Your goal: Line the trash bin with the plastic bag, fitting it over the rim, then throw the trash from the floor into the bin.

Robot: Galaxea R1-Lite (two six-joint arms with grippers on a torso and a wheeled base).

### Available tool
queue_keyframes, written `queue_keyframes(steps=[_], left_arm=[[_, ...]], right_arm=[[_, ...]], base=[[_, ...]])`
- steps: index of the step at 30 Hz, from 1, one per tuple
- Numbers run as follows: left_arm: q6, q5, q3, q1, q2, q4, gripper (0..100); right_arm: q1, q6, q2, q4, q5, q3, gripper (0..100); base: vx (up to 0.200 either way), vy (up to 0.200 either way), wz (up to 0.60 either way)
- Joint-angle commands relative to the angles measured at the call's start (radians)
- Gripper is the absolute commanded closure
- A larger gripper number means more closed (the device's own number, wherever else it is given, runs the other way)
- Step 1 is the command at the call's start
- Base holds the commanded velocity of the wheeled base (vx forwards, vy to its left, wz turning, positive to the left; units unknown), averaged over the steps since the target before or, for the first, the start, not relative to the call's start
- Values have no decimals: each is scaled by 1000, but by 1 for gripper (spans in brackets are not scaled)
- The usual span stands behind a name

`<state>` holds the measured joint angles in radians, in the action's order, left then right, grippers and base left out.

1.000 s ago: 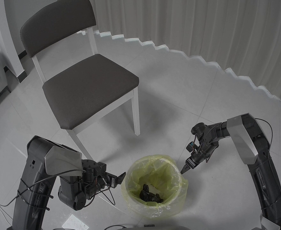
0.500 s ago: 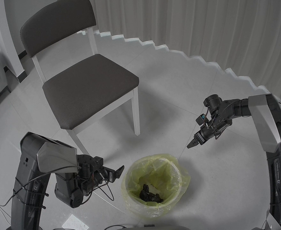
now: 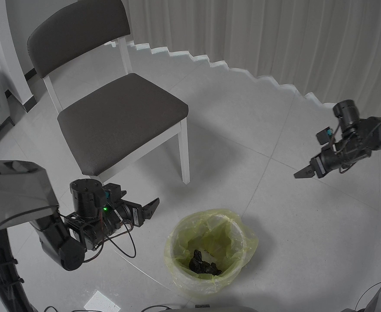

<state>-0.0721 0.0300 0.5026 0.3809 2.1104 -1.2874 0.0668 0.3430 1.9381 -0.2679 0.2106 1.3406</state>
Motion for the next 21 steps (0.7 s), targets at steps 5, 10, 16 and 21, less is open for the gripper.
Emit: queue_keyframes(steps=[5, 10, 16, 21], left_arm=[[-21, -45, -257, 15, -572, 148, 0], [-11, -74, -282, -7, -819, 324, 0], [-9, -64, -225, -103, -1058, 589, 0], [-9, -7, -183, -185, -1264, 778, 0]], right_arm=[[-102, -102, -682, 142, 39, -442, 0], [-102, -168, -906, 174, 41, -560, 0], [-101, -214, -1130, 168, 65, -652, 0], [-93, -251, -1348, 142, 84, -738, 0]], base=[[0, 0, 0], [0, 0, 0], [0, 0, 0], [0, 0, 0]])
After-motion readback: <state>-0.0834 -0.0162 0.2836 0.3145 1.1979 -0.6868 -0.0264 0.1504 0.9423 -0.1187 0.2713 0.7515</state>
